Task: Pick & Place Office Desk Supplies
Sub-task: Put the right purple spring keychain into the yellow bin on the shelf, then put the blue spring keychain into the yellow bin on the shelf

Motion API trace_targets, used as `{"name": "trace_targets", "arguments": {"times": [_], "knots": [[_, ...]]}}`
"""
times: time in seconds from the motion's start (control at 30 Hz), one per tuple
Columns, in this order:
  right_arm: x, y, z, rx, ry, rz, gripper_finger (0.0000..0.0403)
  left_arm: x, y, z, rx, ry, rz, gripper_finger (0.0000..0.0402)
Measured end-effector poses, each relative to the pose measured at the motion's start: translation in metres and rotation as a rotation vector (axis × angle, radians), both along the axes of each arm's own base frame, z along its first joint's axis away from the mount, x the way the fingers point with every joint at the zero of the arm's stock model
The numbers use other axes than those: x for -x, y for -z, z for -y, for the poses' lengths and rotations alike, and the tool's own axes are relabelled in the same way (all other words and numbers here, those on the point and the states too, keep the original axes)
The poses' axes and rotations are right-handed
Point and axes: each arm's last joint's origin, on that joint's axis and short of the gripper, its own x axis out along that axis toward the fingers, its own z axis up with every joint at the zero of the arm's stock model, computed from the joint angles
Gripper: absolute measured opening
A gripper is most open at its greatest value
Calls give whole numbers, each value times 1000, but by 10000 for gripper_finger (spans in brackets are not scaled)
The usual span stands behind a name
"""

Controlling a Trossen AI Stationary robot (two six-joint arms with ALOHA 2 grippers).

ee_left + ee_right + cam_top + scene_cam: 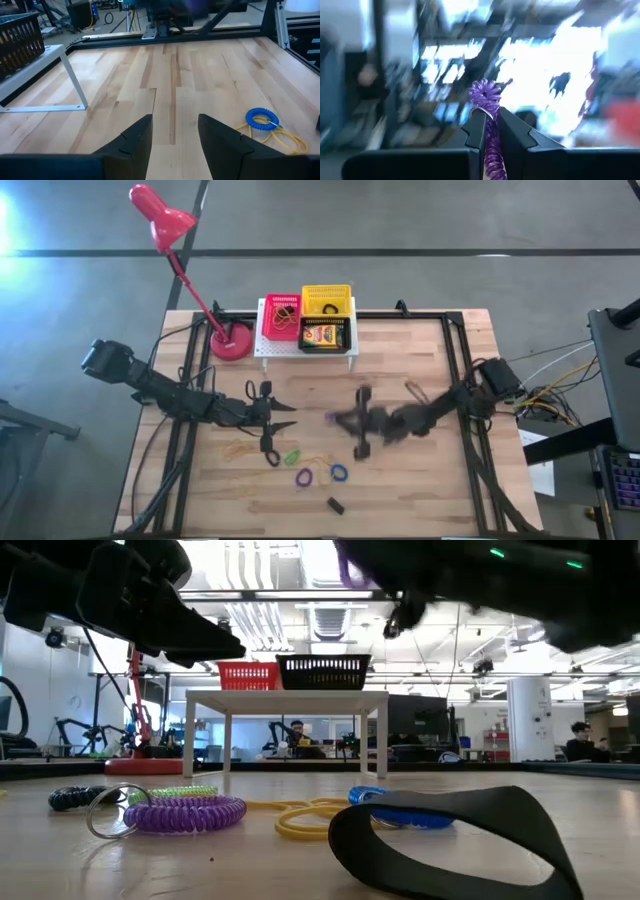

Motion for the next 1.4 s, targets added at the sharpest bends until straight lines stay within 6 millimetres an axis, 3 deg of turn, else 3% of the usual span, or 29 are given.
{"name": "trace_targets", "arguments": {"times": [0.13, 0.27, 0.47, 0.6, 0.73, 0.9, 1.03, 1.17, 1.3, 1.4], "knots": [[-15, -37, 52, -28, 147, 17, 33, 0, 0, 0, 0, 0, 0, 163], [-32, -78, 123, -95, 342, -257, 33, 0, 0, 0, -1, 0, -1, 163], [-32, -127, 227, -200, 596, -676, 34, 0, 1, 0, -6, 0, -15, 163], [-34, -146, 280, -263, 552, -771, 34, 1, 3, 0, -10, -1, -29, 163], [-35, -153, 318, -367, 544, -901, 55, 1, 4, -1, -12, -3, -42, 163], [-40, -157, 341, -435, 473, -1011, 123, 2, 6, -1, 10, -13, -62, 163], [-45, -173, 342, -434, 413, -1026, 175, 3, 7, -1, 11, -16, -76, 163], [-46, -193, 335, -421, 403, -1035, 201, 3, 8, -1, 38, -29, -80, 163], [-46, -209, 308, -360, 351, -1046, 204, 3, 9, -1, 44, -32, -90, 163], [-50, -213, 269, -287, 268, -1083, 200, 3, 9, -1, 62, -38, -92, 163]]}}
